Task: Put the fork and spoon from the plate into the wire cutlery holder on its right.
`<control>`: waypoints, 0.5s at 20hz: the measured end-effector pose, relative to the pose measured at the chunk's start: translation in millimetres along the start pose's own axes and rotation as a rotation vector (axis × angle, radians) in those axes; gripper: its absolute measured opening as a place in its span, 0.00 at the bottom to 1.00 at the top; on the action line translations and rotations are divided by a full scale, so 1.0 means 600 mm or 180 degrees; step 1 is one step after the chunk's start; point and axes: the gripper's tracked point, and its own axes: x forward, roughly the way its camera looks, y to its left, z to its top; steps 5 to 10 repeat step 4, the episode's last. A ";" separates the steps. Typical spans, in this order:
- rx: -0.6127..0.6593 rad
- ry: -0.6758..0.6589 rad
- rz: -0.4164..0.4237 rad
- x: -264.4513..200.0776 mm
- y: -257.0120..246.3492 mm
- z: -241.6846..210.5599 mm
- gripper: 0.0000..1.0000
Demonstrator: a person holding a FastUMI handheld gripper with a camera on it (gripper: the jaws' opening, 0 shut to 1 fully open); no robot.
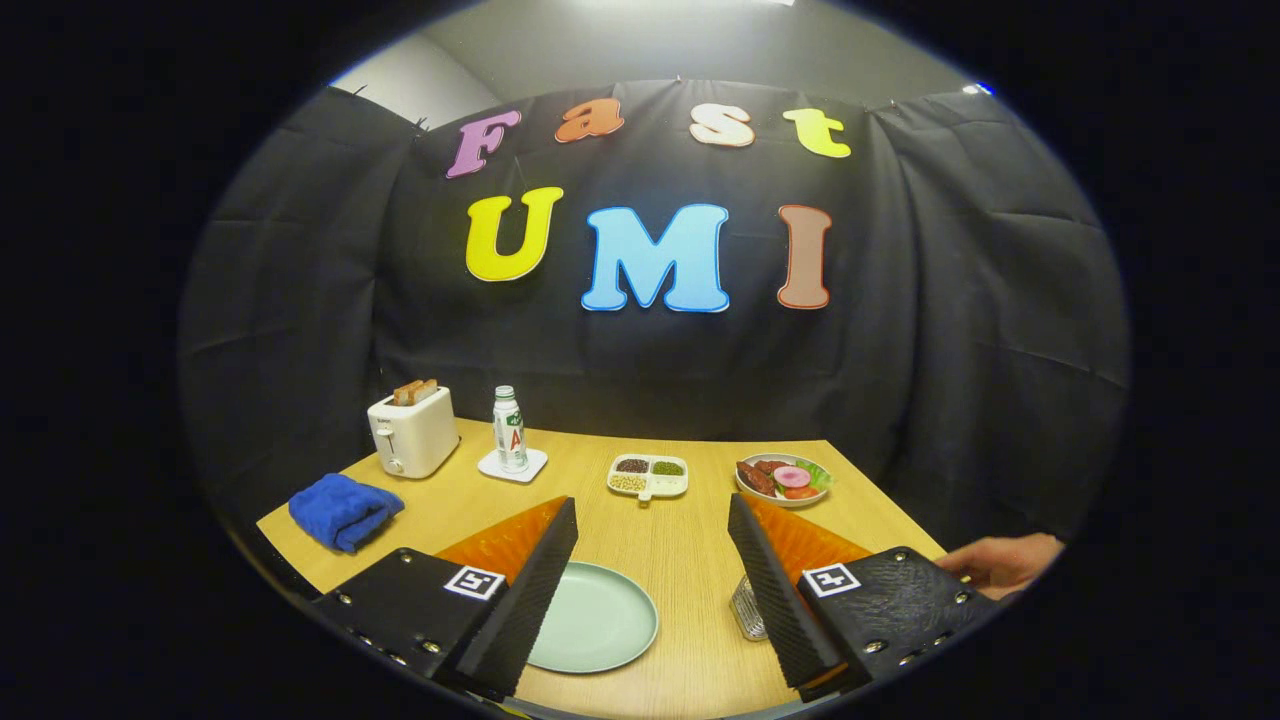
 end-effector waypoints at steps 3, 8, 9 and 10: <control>0.0034 -0.0021 0.0041 -0.003 0.001 0.003 0.93; 0.0046 -0.0021 0.0056 -0.004 0.002 0.002 0.93; 0.0046 -0.0021 0.0056 -0.004 0.002 0.002 0.93; 0.0046 -0.0021 0.0056 -0.004 0.002 0.002 0.93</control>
